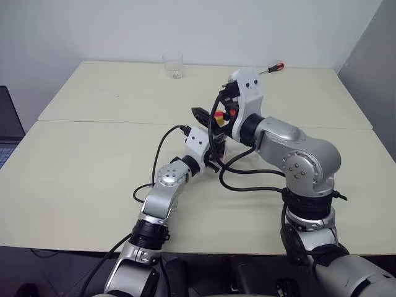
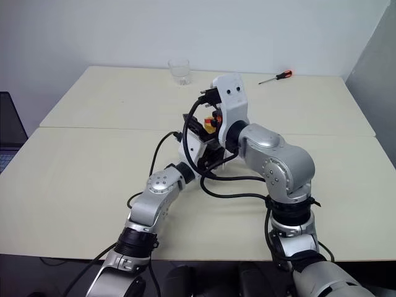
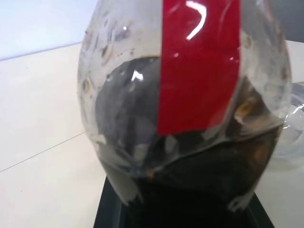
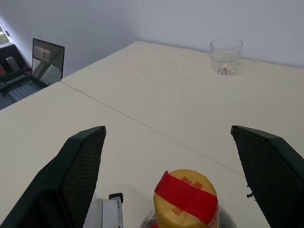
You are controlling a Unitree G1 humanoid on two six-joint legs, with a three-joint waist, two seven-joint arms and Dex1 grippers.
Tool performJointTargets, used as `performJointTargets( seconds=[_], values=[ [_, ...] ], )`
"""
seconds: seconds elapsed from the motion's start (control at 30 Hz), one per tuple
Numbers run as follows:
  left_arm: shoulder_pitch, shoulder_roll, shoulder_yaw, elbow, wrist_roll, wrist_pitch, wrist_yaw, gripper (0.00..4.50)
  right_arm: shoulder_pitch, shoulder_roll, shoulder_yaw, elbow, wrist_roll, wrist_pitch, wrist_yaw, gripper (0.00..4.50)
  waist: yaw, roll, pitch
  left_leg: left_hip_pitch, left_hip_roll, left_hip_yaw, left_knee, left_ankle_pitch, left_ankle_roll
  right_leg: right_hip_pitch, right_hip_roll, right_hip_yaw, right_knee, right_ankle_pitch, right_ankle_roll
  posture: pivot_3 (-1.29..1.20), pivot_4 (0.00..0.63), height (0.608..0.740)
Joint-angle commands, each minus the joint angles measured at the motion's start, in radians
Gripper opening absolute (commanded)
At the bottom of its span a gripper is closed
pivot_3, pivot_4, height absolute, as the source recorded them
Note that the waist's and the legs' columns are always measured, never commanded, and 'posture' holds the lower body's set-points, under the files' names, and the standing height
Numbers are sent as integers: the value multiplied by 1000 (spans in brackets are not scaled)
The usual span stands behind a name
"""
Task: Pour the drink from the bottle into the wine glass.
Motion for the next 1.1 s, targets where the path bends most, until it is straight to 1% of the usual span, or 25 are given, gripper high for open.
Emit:
performJointTargets(
  seconds=[0.03, 0.3, 0.57, 0.8, 1.1],
  values=[
    [-17, -8, 0, -35, -11, -26, -2, 747, -13, -5, 8, 19, -27, -65, -4, 4500, 0, 0, 0, 0, 0, 0, 0, 0, 0, 0, 0, 0, 0, 0, 0, 0, 150, 740],
    [-14, -7, 4, -43, -11, -28, 4, 747, 4, 11, 21, 70, -65, -128, -11, 4500, 0, 0, 0, 0, 0, 0, -1, 0, 0, 0, 0, 0, -2, 0, 0, 0, 150, 740],
    [-14, -9, 4, -42, -11, -29, 5, 747, 22, -3, 12, 84, -105, -130, -36, 4500, 1, 0, 0, 0, 0, 0, -1, 0, 0, 0, 0, 0, -3, 0, 0, 0, 150, 740],
    [-18, -8, 5, -38, -12, -29, 4, 747, 31, -8, -6, 79, -103, -127, -41, 4500, 1, 0, 0, -1, 0, 0, -1, 0, 0, 0, 0, 0, -3, 0, 0, 0, 150, 740],
    [-17, -9, 3, -40, -14, -25, 0, 747, 26, -40, -50, 27, -80, -91, -40, 4500, 1, 0, 0, -1, 0, 0, -2, 0, 0, 0, 0, 0, -5, 0, 0, 0, 150, 740]
  ],
)
